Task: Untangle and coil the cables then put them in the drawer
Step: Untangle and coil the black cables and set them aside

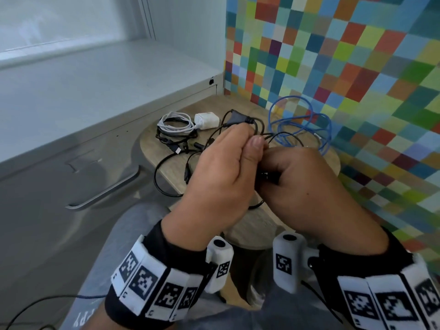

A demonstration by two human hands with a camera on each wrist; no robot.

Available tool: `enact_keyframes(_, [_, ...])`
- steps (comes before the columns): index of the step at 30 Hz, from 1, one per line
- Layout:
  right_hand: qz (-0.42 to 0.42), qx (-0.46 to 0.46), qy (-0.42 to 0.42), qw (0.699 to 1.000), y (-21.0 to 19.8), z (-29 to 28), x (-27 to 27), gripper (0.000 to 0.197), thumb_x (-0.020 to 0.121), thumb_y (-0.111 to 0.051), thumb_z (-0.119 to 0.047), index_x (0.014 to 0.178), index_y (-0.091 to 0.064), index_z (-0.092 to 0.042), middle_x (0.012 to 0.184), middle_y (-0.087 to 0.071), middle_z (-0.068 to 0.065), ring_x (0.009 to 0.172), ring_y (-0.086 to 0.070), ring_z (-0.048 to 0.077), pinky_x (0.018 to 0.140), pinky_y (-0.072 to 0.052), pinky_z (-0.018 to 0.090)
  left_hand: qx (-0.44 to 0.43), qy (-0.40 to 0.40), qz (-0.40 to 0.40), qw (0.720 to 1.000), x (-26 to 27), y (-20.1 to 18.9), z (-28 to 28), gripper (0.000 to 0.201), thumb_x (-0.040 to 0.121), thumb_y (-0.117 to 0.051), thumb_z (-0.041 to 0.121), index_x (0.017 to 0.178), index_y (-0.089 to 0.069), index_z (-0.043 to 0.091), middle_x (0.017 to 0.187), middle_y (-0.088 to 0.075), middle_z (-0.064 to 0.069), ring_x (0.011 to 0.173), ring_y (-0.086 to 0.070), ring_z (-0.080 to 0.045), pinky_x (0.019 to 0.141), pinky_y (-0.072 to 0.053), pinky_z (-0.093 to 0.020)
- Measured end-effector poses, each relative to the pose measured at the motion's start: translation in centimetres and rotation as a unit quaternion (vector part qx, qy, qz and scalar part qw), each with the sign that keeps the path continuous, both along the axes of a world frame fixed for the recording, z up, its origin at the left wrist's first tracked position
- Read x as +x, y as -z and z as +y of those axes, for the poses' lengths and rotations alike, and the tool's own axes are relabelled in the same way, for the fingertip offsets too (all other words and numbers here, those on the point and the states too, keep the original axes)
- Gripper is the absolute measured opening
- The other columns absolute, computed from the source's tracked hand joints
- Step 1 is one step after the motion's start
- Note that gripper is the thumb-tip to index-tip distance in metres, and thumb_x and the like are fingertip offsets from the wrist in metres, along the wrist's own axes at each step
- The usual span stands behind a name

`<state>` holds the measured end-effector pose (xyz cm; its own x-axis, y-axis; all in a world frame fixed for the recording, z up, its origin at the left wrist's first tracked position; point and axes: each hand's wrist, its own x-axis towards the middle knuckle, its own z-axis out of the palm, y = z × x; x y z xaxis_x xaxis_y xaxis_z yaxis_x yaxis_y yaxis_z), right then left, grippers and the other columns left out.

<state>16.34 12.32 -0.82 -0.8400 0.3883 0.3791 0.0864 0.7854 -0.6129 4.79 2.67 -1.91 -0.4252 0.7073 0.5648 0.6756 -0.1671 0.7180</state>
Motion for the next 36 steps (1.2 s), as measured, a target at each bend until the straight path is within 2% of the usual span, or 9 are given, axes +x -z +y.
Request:
enact_keyframes(2, [0.040,-0.022,0.026,0.999,0.0,-0.1,0.1,0.017,0.093,-0.070,-0.021,0.085,-0.081,-0.031,0.077,-0.074,-0.020,0.071,-0.069,-0.001,0.059,-0.051,0.022,-0.025,-0.005,0.015,1.000,-0.1,0.0,-0.3,0.026,0.107,-0.041,0.026,0.083,-0.044,0.017,0.069,-0.046,0.007,0.062,-0.045,-0.010,0.054,-0.037,-0.028])
enact_keyframes(6, [0.061,-0.038,0.047,0.996,-0.3,-0.1,0.4,0.012,0.083,-0.084,-0.022,0.076,-0.081,-0.031,0.069,-0.072,-0.024,0.062,-0.067,-0.003,0.054,-0.043,0.009,-0.105,-0.003,0.004,0.995,-0.5,-0.3,-0.5,0.032,0.109,-0.042,0.032,0.076,-0.040,0.029,0.060,-0.052,0.008,0.055,-0.051,-0.009,0.049,-0.038,-0.028])
enact_keyframes(10, [0.074,-0.027,0.050,0.996,-1.2,0.8,1.3,0.012,0.078,-0.089,-0.023,0.081,-0.081,-0.033,0.072,-0.074,-0.022,0.074,-0.071,-0.004,0.064,-0.048,0.007,-0.213,0.012,-0.013,0.977,-1.9,-0.7,-0.7,0.048,0.105,-0.047,0.039,0.060,-0.055,0.025,0.049,-0.050,0.013,0.046,-0.045,-0.005,0.050,-0.032,-0.025])
enact_keyframes(13, [0.112,-0.015,0.077,0.991,-2.0,2.0,2.1,0.013,0.081,-0.086,-0.026,0.090,-0.080,-0.032,0.083,-0.073,-0.024,0.081,-0.072,-0.003,0.072,-0.052,0.010,-0.247,0.065,-0.148,0.955,-3.5,-0.5,-1.5,0.057,0.104,-0.047,0.050,0.059,-0.057,0.016,0.047,-0.040,0.007,0.041,-0.034,-0.011,0.044,-0.031,-0.027])
enact_keyframes(17, [0.174,-0.038,0.136,0.975,-1.8,4.0,2.5,0.011,0.091,-0.078,-0.026,0.100,-0.076,-0.032,0.078,-0.071,-0.032,0.081,-0.071,-0.004,0.074,-0.050,0.012,-0.110,0.246,-0.488,0.830,-5.9,-0.6,-3.1,0.035,0.097,-0.045,0.037,0.066,-0.047,0.022,0.056,-0.025,0.006,0.044,-0.013,-0.010,0.039,-0.011,-0.024])
enact_keyframes(24, [0.093,-0.045,0.187,0.977,0.2,5.1,1.1,0.017,0.098,-0.070,-0.027,0.096,-0.075,-0.044,0.075,-0.072,-0.027,0.073,-0.070,0.003,0.073,-0.059,0.025,0.046,0.409,-0.576,0.706,-6.1,-1.3,-3.8,0.026,0.106,-0.032,0.034,0.087,-0.043,0.019,0.061,-0.027,0.008,0.042,-0.016,-0.007,0.036,-0.016,-0.021])
enact_keyframes(27, [0.008,-0.012,0.210,0.978,1.4,4.6,0.2,0.016,0.097,-0.066,-0.038,0.102,-0.081,-0.035,0.080,-0.075,-0.018,0.077,-0.070,0.007,0.076,-0.061,0.042,0.085,0.374,-0.551,0.741,-4.7,-1.6,-3.0,0.024,0.107,-0.029,0.030,0.092,-0.043,0.016,0.070,-0.048,0.002,0.041,-0.032,-0.005,0.033,-0.024,-0.017])
enact_keyframes(32, [-0.087,0.115,0.178,0.973,0.9,1.8,-0.9,0.017,0.097,-0.064,-0.040,0.100,-0.080,-0.035,0.079,-0.074,-0.010,0.073,-0.064,0.017,0.064,-0.051,0.035,0.073,0.137,-0.291,0.944,-1.9,-1.7,-1.3,0.024,0.110,-0.028,0.025,0.095,-0.043,0.014,0.103,-0.076,-0.010,0.070,-0.075,-0.025,0.034,-0.042,-0.027])
enact_keyframes(36, [-0.139,0.180,0.140,0.964,0.9,0.1,-1.6,0.029,0.092,-0.054,-0.046,0.071,-0.066,-0.030,0.057,-0.053,-0.007,0.055,-0.043,0.016,0.050,-0.028,0.029,0.030,0.045,-0.088,0.995,-0.9,-0.6,-0.6,0.020,0.110,-0.038,0.021,0.100,-0.054,0.027,0.102,-0.073,0.003,0.081,-0.070,-0.017,0.054,-0.052,-0.026])
